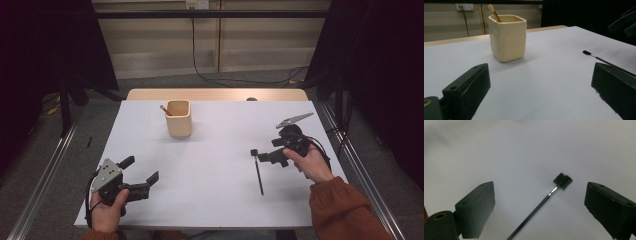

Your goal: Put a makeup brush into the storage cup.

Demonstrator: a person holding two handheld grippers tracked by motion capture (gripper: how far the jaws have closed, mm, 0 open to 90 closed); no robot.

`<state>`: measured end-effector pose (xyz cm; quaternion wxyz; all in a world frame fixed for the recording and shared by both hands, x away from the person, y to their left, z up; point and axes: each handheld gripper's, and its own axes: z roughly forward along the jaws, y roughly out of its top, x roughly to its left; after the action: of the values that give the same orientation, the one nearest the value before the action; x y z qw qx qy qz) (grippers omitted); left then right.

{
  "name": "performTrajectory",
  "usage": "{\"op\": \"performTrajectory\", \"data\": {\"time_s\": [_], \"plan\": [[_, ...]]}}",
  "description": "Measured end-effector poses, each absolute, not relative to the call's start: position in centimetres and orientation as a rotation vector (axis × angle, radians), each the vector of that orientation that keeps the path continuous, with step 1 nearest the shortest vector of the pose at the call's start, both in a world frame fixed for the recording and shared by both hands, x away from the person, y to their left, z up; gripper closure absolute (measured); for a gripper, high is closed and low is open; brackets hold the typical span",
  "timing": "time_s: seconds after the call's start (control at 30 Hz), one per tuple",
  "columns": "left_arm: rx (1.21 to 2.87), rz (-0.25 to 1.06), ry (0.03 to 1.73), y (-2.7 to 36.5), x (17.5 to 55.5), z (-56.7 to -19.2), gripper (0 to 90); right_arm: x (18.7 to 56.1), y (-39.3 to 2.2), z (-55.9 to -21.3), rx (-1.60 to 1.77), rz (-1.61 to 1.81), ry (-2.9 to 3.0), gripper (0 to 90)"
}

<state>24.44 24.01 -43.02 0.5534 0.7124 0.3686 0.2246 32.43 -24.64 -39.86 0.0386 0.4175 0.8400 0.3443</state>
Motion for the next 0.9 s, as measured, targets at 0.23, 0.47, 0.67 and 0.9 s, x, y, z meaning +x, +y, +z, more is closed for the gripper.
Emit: {"op": "performTrajectory", "data": {"time_s": [0.23, 0.47, 0.67, 0.9], "plan": [[1.681, 0.523, 0.873, 23.8, 24.4, -43.0, 2.1, 32.5, -23.5, -40.4, 1.281, 0.864, 2.693, 10.9], [1.688, 0.527, 0.872, 24.0, 24.4, -43.0, 2.1, 32.9, -22.8, -40.6, 1.346, 0.678, 2.78, 16.0], [1.686, 0.524, 0.874, 24.0, 24.4, -43.0, 2.1, 33.1, -22.3, -41.0, 1.38, 0.557, 2.823, 20.1], [1.682, 0.524, 0.881, 24.1, 24.4, -43.0, 2.1, 33.4, -22.1, -41.5, 1.445, 0.481, 2.837, 29.3]]}}
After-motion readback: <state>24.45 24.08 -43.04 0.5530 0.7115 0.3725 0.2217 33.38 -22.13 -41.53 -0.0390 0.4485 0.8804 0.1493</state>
